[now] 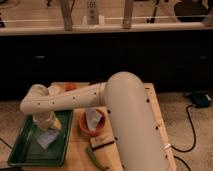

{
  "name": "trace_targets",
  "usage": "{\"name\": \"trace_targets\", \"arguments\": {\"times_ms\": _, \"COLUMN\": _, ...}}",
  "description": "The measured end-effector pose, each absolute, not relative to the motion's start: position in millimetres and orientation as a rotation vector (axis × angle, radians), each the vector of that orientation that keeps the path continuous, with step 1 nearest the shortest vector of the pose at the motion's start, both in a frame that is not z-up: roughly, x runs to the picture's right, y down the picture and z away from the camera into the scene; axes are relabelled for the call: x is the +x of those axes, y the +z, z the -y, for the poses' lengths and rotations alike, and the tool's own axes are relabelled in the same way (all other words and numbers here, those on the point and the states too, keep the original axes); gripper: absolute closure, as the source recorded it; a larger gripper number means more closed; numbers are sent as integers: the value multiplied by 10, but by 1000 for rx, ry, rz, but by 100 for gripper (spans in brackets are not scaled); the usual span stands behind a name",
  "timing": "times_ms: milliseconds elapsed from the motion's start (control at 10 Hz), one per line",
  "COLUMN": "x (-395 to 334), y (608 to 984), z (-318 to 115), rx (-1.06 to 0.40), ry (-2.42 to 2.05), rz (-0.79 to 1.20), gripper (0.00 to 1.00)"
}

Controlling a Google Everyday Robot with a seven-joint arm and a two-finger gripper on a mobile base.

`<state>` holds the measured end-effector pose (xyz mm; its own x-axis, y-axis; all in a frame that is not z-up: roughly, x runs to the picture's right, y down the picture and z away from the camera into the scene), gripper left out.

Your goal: Wipe tray with sponge

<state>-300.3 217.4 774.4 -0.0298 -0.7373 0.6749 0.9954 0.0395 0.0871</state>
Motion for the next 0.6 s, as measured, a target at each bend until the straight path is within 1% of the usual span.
{"name": "trace_targets", "arguments": {"times_ms": 300, "x": -2985, "y": 7926, "z": -2349, "rx": -536, "ry": -1466, "rz": 685, "gripper": 100}}
{"name": "trace_targets", "arguments": {"times_ms": 600, "x": -2934, "y": 8009, "z": -2355, "rx": -551, "ry": -1444, "rz": 688, "gripper": 100}}
